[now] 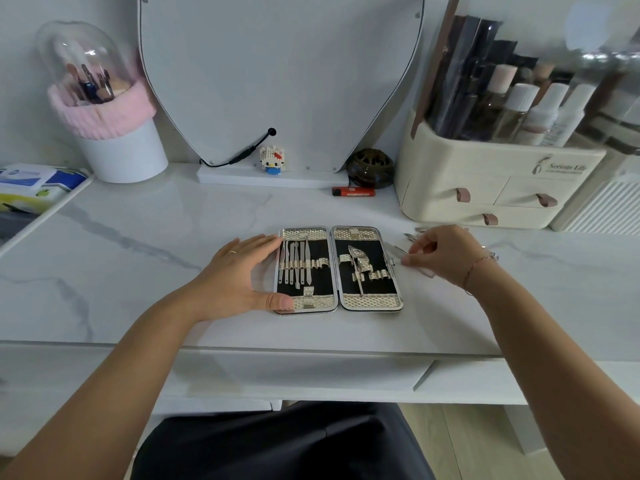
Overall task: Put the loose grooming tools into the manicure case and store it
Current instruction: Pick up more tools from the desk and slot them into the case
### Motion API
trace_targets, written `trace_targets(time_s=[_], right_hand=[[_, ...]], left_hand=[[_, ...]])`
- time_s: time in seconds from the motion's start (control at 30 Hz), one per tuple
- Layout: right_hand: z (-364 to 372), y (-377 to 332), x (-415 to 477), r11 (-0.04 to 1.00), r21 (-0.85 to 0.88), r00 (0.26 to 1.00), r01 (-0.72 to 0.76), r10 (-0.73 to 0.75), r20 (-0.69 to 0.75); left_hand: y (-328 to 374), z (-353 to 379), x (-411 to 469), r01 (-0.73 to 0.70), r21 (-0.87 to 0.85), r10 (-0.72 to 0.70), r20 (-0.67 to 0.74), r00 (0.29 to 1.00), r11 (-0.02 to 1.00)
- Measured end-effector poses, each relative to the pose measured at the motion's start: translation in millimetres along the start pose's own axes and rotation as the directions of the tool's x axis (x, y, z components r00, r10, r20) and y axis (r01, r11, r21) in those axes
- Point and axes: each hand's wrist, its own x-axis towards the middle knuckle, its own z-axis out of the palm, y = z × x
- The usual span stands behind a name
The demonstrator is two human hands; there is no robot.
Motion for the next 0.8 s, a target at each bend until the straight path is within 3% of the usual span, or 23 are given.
trace_targets(time_s=[0.23, 0.43, 0.67, 0.8], right_hand=[[-5, -8, 0, 0.994, -0.081, 0.991, -0.075, 0.083, 0.108], [-5, -10, 3, 0.988, -0.122, 0.987, -0.093, 0.107, 0.116], [-4, -1, 5, 0.996, -0.063, 0.996, -0.058, 0.062, 0.059], [-4, 4, 7, 0.997, 0.072, 1.0, -0.001, 0.001, 0.003]], left_hand=[[0, 0, 0, 0.0, 0.0, 0.0, 0.002, 1.0, 1.0], [1, -1, 0, -0.005, 0.007, 0.005, 0.003, 1.0, 1.0], [1, -1, 0, 0.006, 0.001, -0.006, 0.01, 1.0, 1.0], [0, 0, 0, 0.01, 0.0, -0.01, 0.007, 1.0, 1.0]])
